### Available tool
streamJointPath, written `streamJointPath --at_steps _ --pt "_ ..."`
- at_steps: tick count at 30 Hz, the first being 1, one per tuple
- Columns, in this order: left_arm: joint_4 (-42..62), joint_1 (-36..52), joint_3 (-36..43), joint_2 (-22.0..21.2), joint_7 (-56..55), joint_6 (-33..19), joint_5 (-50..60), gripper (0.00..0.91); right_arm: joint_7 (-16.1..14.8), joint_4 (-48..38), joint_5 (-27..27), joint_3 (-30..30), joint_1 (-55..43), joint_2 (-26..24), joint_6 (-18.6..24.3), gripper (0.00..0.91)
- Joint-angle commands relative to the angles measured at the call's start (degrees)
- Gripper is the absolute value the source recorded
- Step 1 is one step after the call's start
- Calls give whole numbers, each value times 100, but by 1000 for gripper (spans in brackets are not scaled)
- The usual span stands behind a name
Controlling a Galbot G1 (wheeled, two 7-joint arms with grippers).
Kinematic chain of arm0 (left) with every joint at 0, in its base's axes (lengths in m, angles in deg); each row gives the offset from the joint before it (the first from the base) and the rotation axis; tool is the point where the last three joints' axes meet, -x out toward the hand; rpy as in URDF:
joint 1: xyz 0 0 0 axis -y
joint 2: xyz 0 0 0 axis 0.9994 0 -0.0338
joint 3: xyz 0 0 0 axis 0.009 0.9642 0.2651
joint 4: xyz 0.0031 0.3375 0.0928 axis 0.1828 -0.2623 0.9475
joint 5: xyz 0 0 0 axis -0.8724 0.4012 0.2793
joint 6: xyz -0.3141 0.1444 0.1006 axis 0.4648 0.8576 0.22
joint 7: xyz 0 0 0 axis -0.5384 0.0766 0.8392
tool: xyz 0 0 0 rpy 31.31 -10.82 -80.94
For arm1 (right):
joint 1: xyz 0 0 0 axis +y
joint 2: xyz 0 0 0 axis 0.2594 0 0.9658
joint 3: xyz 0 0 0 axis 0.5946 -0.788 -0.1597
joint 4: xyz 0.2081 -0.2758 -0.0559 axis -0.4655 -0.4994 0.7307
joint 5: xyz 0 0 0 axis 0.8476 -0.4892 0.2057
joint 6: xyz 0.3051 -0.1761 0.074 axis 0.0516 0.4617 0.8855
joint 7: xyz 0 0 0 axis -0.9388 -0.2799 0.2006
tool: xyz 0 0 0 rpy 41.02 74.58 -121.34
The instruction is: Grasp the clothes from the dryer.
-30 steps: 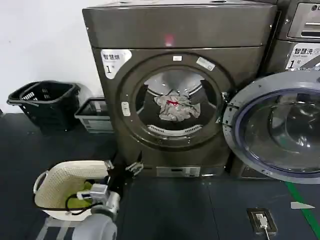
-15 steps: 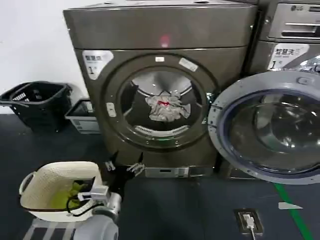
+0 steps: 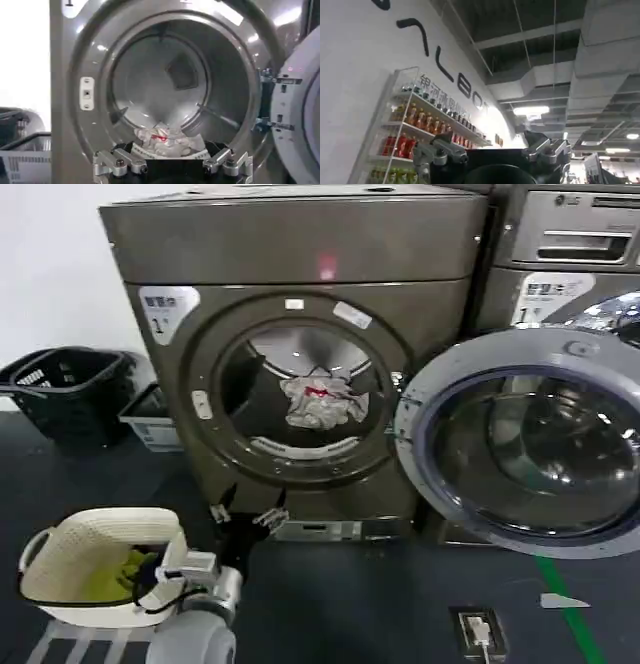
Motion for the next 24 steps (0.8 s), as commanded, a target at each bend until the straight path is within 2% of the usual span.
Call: streamJointPath --at_steps 1,6,11,24 --pt "8 8 1 2 2 4 -4 907 0 -1 2 12 4 -1 -1 907" --pt "16 0 0 0 0 2 5 907 -4 0 -3 -43 -28 8 43 907" --pt "7 3 -2 -12 3 -13 16 907 -35 -26 -14 -101 -20 -16 346 907" --pt "-47 -16 -76 33 -11 -20 19 907 -67 4 59 -82 60 -5 581 907"
